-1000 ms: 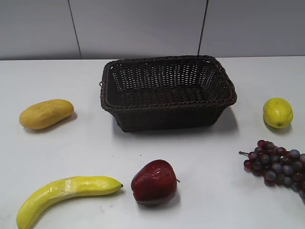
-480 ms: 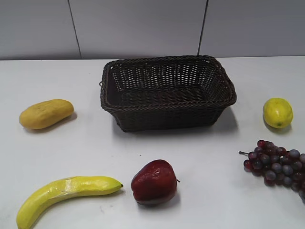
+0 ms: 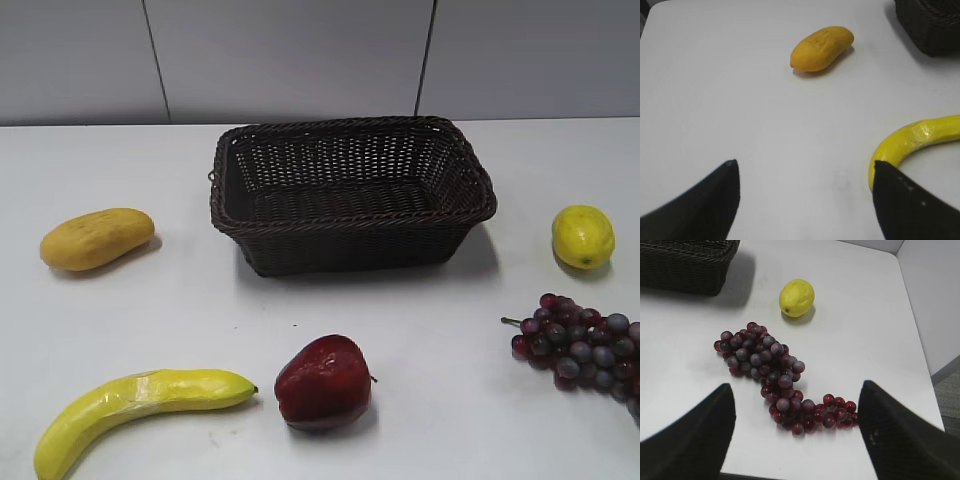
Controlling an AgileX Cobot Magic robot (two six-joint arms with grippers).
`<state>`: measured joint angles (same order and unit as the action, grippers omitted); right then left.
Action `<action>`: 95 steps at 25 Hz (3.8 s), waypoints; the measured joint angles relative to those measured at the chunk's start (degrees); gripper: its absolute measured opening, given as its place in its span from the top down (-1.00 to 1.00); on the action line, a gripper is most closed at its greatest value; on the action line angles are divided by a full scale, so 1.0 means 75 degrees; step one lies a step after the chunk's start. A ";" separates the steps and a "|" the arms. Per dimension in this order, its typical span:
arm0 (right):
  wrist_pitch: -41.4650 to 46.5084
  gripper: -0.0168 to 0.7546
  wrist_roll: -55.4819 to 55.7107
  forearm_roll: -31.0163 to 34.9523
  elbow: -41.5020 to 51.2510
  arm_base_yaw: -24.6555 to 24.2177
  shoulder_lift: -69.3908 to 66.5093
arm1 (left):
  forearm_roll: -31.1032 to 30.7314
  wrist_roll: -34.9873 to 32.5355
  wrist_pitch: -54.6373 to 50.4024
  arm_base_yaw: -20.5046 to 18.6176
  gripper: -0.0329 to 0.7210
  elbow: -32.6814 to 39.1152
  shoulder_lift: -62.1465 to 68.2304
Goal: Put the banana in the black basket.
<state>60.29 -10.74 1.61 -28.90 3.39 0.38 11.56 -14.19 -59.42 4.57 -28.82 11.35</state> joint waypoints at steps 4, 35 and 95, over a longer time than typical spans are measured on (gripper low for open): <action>-0.0008 -0.54 0.0000 0.0000 0.0000 0.0000 0.0000 | 0.0027 -0.0277 0.0084 0.0764 -0.66 -0.0040 0.0480; -0.0008 -0.54 0.0000 0.0000 0.0000 0.0000 0.0000 | -0.0979 -0.2622 0.3054 0.4144 -0.65 -0.1230 0.9879; -0.0008 -0.54 0.0000 0.0000 0.0000 0.0000 0.0000 | -0.3235 -0.3280 0.0848 0.4516 0.09 -1.0234 1.4071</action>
<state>60.23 -10.74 1.61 -28.90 3.39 0.38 -12.70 -38.79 -53.07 38.44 -105.58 116.88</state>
